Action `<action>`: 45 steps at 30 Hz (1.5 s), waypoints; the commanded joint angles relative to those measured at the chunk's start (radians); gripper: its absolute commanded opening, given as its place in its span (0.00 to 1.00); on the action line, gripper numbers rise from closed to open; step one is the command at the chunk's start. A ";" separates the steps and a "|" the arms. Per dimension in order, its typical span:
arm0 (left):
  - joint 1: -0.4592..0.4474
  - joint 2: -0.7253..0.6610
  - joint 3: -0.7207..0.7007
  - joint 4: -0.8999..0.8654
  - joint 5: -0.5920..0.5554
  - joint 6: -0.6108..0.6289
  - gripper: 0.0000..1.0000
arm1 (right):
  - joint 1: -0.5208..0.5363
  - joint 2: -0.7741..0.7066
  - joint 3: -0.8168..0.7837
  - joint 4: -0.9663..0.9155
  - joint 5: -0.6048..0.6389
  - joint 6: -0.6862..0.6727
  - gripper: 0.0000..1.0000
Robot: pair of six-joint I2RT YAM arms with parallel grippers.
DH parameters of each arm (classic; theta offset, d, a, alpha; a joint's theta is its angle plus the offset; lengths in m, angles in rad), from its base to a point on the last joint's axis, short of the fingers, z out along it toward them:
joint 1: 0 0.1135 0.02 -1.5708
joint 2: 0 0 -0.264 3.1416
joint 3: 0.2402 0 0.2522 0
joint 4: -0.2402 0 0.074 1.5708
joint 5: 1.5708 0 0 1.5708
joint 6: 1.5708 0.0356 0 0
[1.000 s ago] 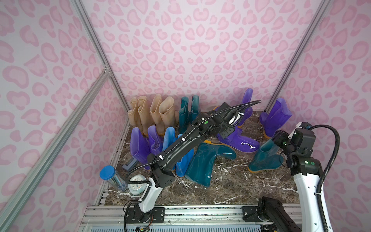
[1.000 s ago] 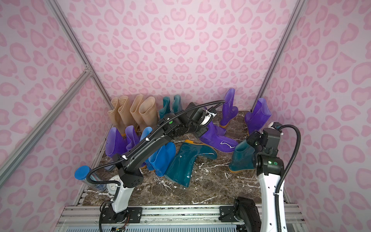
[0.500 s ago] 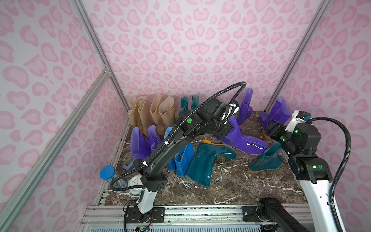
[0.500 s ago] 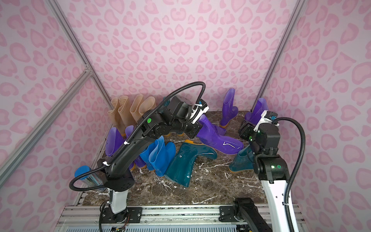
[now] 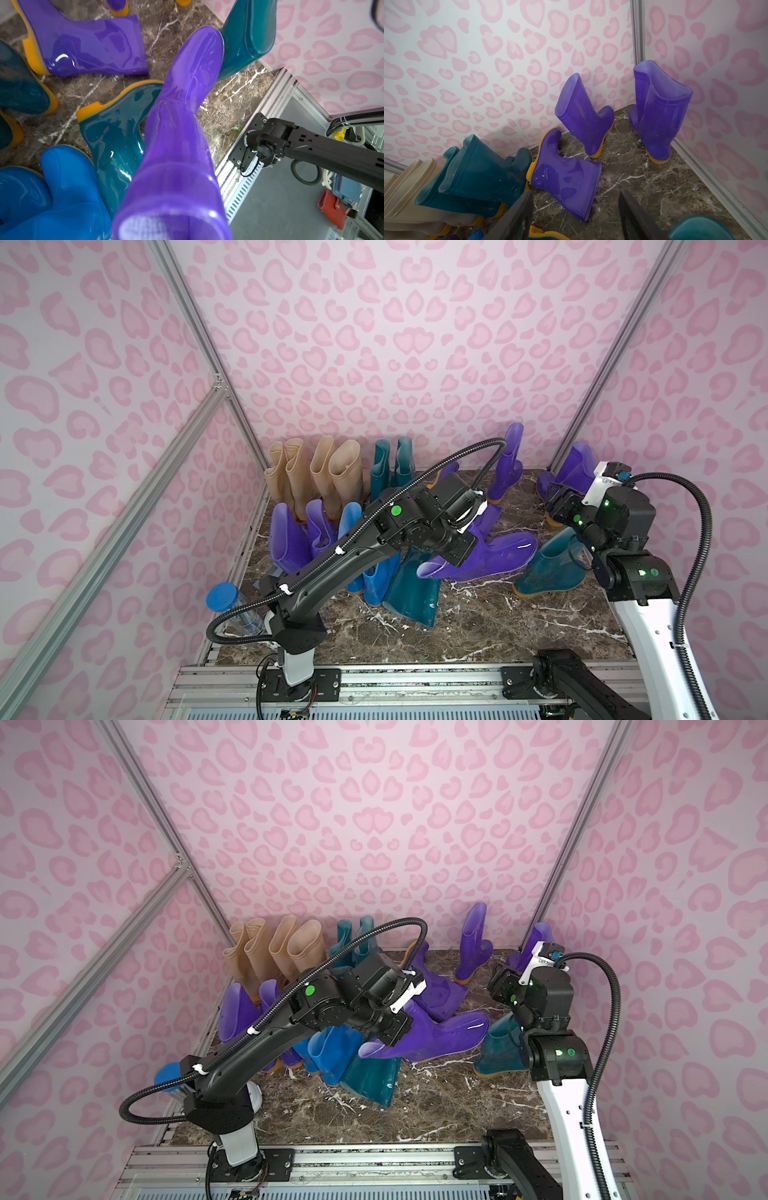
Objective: Match and arrange rain boots in pairs
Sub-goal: Place the rain boot at the center of the board.
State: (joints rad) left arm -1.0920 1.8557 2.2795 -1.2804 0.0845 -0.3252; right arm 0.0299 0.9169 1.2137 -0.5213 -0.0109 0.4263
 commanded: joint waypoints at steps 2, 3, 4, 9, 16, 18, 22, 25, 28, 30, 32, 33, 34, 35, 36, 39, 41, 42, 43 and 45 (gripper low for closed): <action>-0.033 0.003 -0.055 0.088 0.101 -0.091 0.00 | 0.000 -0.004 -0.019 0.043 -0.032 -0.024 0.67; -0.040 0.001 -0.074 0.093 0.116 -0.104 0.00 | 0.001 -0.005 -0.024 0.043 -0.031 -0.029 0.67; -0.045 -0.002 -0.094 0.098 0.128 -0.121 0.00 | 0.002 -0.007 -0.027 0.040 -0.029 -0.035 0.67; -0.070 0.009 -0.154 0.138 0.198 -0.162 0.00 | 0.000 -0.031 -0.058 0.053 -0.023 -0.049 0.67; -0.071 0.118 -0.104 0.184 0.232 -0.140 0.08 | -0.002 -0.055 -0.097 0.061 -0.035 -0.050 0.68; -0.072 0.161 -0.066 0.187 0.252 -0.133 0.18 | -0.001 -0.060 -0.102 0.061 -0.034 -0.050 0.69; -0.073 0.221 0.017 0.188 0.291 -0.133 0.30 | -0.001 -0.067 -0.104 0.058 -0.028 -0.061 0.70; -0.073 0.222 0.038 0.200 0.307 -0.125 0.53 | -0.002 -0.074 -0.100 0.051 -0.014 -0.068 0.70; -0.074 0.188 0.035 0.182 0.279 -0.084 0.72 | -0.003 -0.078 -0.100 0.057 -0.011 -0.069 0.71; -0.072 0.158 0.033 0.160 0.249 -0.052 0.83 | -0.004 -0.074 -0.096 0.059 -0.015 -0.065 0.71; -0.072 0.122 0.054 0.105 0.175 0.001 0.90 | -0.003 -0.070 -0.092 0.069 -0.029 -0.059 0.71; -0.070 0.102 0.059 0.083 0.126 0.024 0.91 | -0.003 -0.067 -0.090 0.076 -0.035 -0.058 0.71; -0.068 0.073 0.053 0.063 0.073 0.038 0.92 | -0.001 -0.064 -0.089 0.082 -0.040 -0.053 0.71; -0.061 0.038 0.040 0.047 0.026 0.048 0.92 | -0.001 -0.062 -0.088 0.090 -0.048 -0.049 0.70; -0.053 0.007 0.019 0.034 -0.016 0.050 0.91 | -0.002 -0.059 -0.087 0.095 -0.054 -0.046 0.69; -0.045 -0.128 -0.173 0.035 -0.239 0.055 0.73 | 0.005 -0.049 -0.088 0.121 -0.084 -0.034 0.63; -0.045 -0.236 -0.395 0.101 -0.320 0.068 0.50 | 0.021 -0.039 -0.093 0.146 -0.097 -0.028 0.57; -0.044 -0.281 -0.487 0.136 -0.310 0.075 0.41 | 0.033 -0.034 -0.093 0.156 -0.097 -0.028 0.54; -0.044 -0.333 -0.601 0.183 -0.294 0.083 0.36 | 0.059 -0.024 -0.088 0.163 -0.083 -0.031 0.49; -0.046 -0.414 -0.769 0.248 -0.260 0.061 0.36 | 0.138 0.006 -0.064 0.164 -0.002 -0.051 0.45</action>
State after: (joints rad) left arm -1.1374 1.5131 1.6432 -1.1339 -0.1268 -0.2695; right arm 0.1120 0.9005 1.1324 -0.4091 -0.0704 0.3901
